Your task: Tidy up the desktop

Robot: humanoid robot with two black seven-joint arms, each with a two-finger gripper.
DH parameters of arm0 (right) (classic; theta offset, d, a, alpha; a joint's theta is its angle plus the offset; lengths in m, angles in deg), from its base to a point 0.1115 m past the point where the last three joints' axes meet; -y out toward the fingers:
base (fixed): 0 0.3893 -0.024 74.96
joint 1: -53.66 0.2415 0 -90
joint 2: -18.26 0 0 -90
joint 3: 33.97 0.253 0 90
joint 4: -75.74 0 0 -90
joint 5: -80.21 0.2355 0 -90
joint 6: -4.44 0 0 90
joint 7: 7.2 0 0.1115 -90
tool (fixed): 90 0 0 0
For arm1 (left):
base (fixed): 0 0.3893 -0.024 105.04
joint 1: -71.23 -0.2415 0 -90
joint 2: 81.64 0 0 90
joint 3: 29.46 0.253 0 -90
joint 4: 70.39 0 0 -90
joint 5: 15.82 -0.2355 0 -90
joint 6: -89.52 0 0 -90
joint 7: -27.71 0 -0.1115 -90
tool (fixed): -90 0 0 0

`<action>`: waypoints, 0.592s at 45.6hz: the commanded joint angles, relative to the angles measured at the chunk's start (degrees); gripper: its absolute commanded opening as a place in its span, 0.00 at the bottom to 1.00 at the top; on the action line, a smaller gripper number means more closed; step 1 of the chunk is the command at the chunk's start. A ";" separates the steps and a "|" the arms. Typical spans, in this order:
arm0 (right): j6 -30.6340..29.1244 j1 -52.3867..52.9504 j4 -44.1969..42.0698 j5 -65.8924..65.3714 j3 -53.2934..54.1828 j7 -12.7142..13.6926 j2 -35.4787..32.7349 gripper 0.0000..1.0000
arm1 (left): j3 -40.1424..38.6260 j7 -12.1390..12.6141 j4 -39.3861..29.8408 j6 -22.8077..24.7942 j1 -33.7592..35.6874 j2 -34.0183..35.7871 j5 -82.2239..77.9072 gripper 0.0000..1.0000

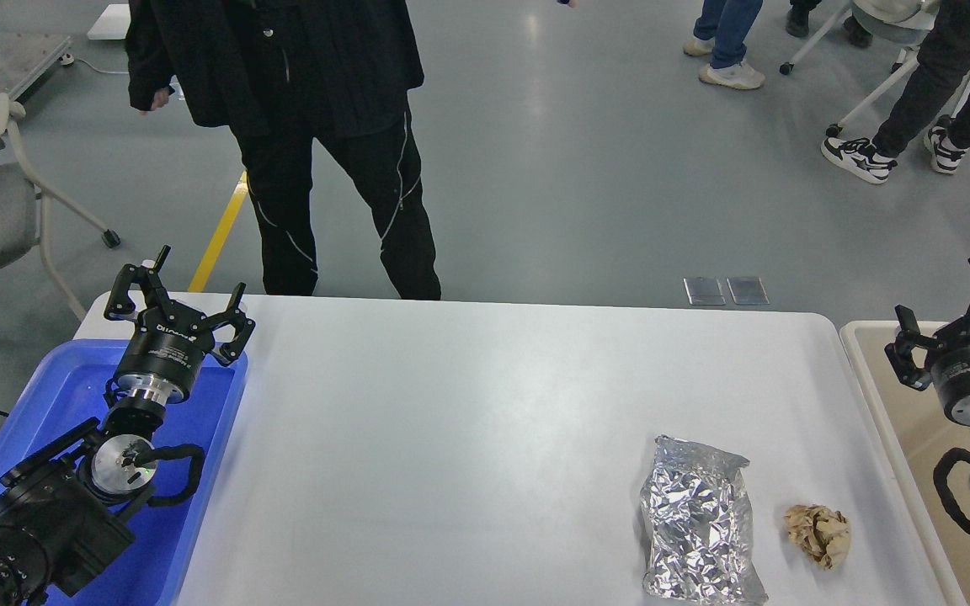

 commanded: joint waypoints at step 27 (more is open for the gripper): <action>0.00 -0.68 0.17 0.01 -0.07 -1.14 -1.11 1.00 | 0.00 0.00 -0.01 -0.09 0.00 0.00 -0.18 1.00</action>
